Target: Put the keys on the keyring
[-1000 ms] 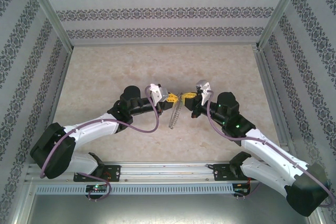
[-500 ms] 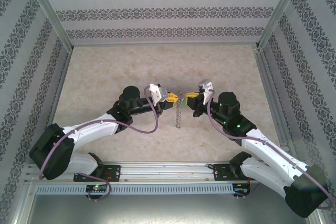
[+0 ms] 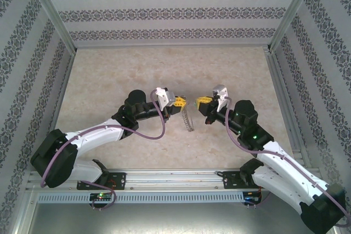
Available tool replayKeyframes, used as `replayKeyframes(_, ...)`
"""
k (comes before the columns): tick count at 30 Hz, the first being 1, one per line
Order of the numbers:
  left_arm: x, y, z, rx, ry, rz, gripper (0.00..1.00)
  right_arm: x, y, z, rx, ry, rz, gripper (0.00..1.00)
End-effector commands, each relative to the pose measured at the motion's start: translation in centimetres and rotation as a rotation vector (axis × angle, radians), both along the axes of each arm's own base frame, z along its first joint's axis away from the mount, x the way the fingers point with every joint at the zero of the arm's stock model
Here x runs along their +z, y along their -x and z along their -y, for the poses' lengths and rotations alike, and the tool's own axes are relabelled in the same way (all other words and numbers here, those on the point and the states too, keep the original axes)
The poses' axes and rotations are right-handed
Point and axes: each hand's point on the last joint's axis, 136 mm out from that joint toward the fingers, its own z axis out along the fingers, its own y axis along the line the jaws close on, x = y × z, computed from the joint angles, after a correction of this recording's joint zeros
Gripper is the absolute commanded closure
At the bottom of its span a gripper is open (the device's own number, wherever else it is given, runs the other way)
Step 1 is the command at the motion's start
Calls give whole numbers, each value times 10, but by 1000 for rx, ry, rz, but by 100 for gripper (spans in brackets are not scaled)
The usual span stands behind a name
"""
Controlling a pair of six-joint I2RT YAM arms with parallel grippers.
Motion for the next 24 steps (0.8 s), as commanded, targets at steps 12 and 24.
replayKeyframes(12,31,3,9,-27,67,-8,100,18,5,-15,28,-2,51,100)
replayKeyframes(24,25,2,12,-38,65,-45,100,24,3,-8,-22,-4,80,100)
